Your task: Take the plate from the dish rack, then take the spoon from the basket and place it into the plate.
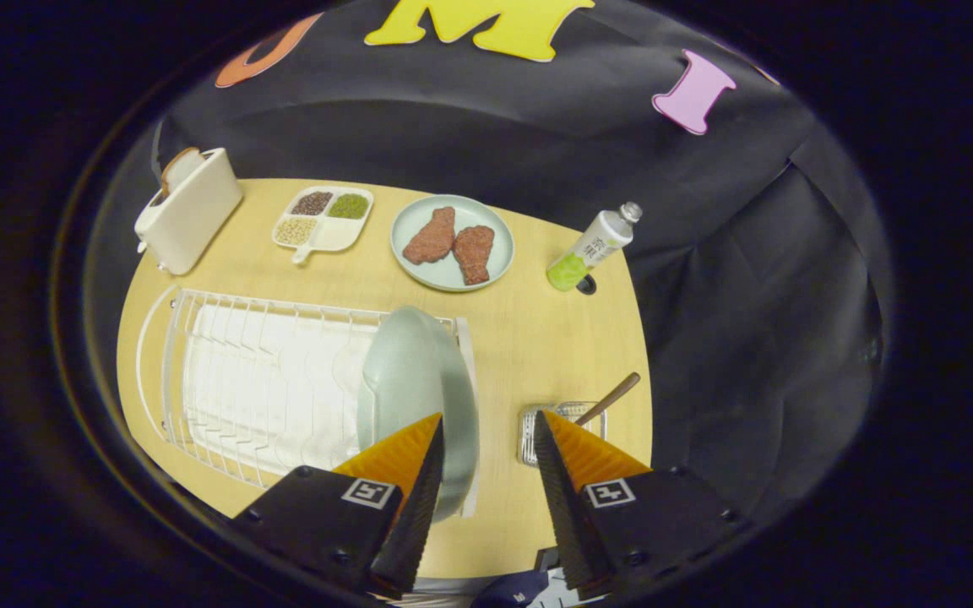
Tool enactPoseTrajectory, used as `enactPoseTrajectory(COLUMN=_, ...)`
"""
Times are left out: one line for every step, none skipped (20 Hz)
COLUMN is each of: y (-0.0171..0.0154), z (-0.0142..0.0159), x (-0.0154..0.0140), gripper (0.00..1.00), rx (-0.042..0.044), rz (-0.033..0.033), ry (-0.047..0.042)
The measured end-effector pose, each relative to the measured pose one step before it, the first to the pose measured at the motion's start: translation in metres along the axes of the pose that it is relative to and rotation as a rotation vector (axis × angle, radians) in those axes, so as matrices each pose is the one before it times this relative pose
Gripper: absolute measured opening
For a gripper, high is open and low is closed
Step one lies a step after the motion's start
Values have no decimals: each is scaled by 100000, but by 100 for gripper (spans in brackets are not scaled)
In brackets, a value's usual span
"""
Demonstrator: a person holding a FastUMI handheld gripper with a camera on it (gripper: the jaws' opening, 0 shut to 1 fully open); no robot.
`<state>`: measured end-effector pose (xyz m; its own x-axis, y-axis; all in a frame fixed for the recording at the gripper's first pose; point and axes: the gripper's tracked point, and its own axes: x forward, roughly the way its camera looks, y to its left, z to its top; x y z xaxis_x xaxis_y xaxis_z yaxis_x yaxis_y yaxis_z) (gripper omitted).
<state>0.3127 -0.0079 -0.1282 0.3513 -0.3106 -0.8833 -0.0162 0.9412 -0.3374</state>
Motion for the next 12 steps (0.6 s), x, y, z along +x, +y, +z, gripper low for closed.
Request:
enactPoseTrajectory(y=205, z=46, x=138, gripper=61, rx=1522, rz=956, ry=2104)
enactPoseTrajectory(y=58, z=162, x=93, gripper=56, rx=550, rz=1001, ry=845)
enactPoseTrajectory(y=350, z=-53, x=496, gripper=51, rx=-258, rz=1881, ry=1658)
enactPoseTrajectory(y=739, z=-285, x=367, gripper=46, rx=-410, rz=3468, ry=2540)
enactPoseTrajectory(y=748, z=-534, x=394, gripper=40, rx=-1690, rz=3526, ry=3217)
enactPoseTrajectory(y=596, z=-201, x=252, gripper=37, rx=-849, rz=1968, ry=1956)
enactPoseTrajectory(y=443, z=-468, x=701, gripper=37, rx=580, rz=770, ry=2369)
enactPoseTrajectory(y=-61, z=139, x=208, gripper=36, rx=901, rz=-2540, ry=-501)
enactPoseTrajectory(y=207, z=81, x=-144, gripper=35, rx=242, rz=-765, ry=-1228)
enactPoseTrajectory(y=200, z=-13, x=-198, gripper=32, rx=3, rz=-1935, ry=-328)
enactPoseTrajectory(y=99, z=-115, x=-321, gripper=31, rx=-334, rz=-2010, ry=-607)
enactPoseTrajectory(y=-47, z=93, x=-543, gripper=29, rx=-748, rz=-2328, ry=-1187)
